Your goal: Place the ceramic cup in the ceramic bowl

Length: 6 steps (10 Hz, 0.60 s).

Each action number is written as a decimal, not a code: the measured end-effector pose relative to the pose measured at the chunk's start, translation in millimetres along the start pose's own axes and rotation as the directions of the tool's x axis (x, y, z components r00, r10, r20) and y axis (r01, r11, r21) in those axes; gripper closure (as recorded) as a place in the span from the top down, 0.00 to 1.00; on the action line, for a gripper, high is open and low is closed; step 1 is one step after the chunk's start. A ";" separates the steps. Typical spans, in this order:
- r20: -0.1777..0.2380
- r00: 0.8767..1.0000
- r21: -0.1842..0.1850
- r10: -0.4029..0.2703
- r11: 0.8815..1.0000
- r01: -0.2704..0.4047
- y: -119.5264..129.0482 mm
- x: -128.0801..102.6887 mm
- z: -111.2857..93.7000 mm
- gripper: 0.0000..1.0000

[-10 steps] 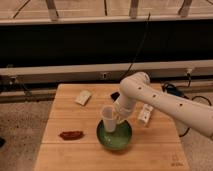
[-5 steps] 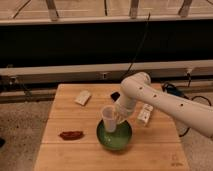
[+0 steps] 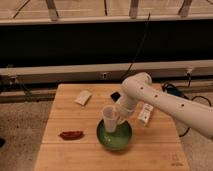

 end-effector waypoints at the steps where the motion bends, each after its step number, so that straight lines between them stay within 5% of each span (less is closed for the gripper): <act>1: 0.002 1.000 0.001 0.002 1.000 -0.002 0.4 0.3 0.4 0.36; 4: 0.007 1.000 0.005 0.005 1.000 -0.005 0.5 0.6 1.0 0.47; 6: 0.007 1.000 0.008 0.007 1.000 -0.007 0.6 1.5 0.8 0.65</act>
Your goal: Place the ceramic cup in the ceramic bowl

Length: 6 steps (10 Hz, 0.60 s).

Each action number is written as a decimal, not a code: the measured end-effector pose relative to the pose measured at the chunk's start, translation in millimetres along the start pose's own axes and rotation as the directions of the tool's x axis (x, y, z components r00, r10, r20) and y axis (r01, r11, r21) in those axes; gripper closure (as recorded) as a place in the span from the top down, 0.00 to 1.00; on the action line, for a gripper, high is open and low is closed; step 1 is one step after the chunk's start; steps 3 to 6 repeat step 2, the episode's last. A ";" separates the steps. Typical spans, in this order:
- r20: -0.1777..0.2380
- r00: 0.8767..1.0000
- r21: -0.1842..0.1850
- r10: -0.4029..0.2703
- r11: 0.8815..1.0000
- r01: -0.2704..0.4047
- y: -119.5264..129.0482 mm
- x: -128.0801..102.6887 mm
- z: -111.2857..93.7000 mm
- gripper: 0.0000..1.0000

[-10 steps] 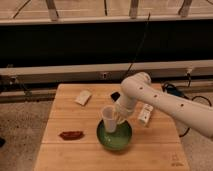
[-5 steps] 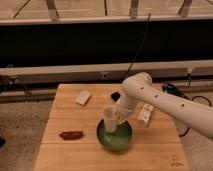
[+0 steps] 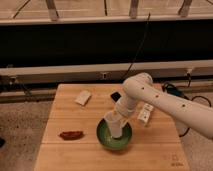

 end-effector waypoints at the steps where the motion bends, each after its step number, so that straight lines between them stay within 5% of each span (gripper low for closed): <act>1: 0.000 1.000 0.001 0.001 1.000 -0.001 0.4 0.8 -0.3 0.73; 2: 0.000 1.000 0.003 0.002 1.000 -0.002 0.3 1.5 -0.6 0.79; 6: 0.000 1.000 0.003 0.002 1.000 -0.002 0.3 1.5 -0.6 0.79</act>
